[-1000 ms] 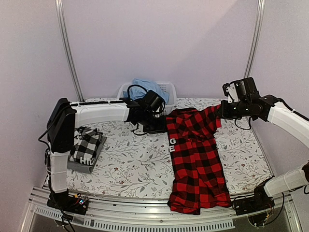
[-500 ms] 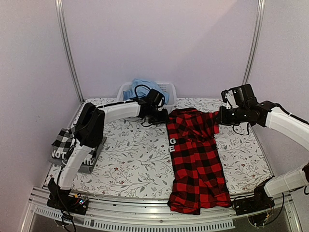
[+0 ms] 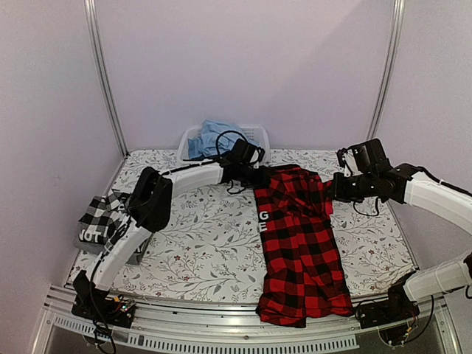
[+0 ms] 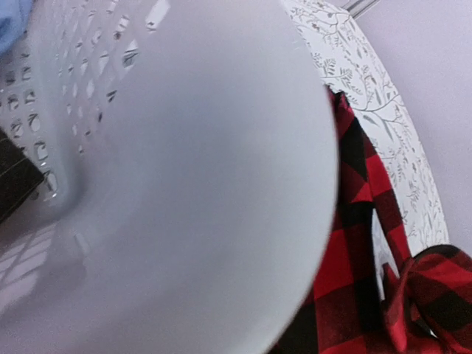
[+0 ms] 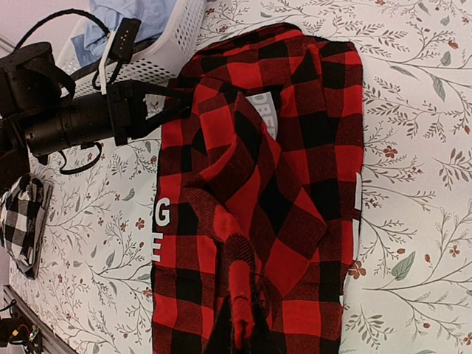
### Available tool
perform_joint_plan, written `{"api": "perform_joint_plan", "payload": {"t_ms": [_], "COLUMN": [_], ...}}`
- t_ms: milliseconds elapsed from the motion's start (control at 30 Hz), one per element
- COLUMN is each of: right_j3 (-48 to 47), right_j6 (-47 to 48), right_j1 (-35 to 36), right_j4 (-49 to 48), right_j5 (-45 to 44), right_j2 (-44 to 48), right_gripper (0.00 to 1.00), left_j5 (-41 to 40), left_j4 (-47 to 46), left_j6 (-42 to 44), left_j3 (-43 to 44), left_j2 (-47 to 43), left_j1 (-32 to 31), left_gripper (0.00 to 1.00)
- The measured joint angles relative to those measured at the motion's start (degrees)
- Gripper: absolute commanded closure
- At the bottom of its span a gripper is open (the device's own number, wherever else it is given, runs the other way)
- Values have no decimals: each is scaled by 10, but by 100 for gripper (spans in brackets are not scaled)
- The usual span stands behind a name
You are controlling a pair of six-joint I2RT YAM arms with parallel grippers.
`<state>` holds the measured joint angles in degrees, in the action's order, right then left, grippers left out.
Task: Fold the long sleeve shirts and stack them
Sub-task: Move the rectangle-folded shirt to the center of the board.
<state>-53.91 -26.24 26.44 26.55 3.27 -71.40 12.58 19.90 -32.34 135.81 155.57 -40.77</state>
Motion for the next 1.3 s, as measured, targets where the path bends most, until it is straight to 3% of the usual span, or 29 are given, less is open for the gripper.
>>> {"api": "perform_joint_plan", "payload": {"t_ms": [200, 367, 467, 800, 933, 1133, 1300], "right_j3": [16, 10, -34, -276, -307, -246, -180], "right_j6": [-14, -7, 6, 46, 37, -11, -65], "right_j1": [29, 32, 32, 31, 26, -12, -94], "right_j4": [-5, -35, -61, -137, -150, -213, -241], "right_j5": [0, 1, 6, 68, 82, 96, 95], "right_j2": [1, -42, -118, -445, -534, -517, -477], "right_gripper": [100, 100, 100, 100, 100, 100, 100], "left_j5": [-6, -83, -124, -185, -187, -184, -175], "left_j4": [-34, -62, -63, -71, -70, -48, -32], "left_j6": [17, 38, 50, 69, 71, 75, 83], "left_j3": [43, -91, -167, -294, -352, -407, -429], "left_j2": [37, -33, -95, -318, -378, -420, -441], "left_j1": [-14, -31, -35, -36, -37, -39, -45], "left_gripper": [96, 86, 84, 84, 84, 83, 81]}}
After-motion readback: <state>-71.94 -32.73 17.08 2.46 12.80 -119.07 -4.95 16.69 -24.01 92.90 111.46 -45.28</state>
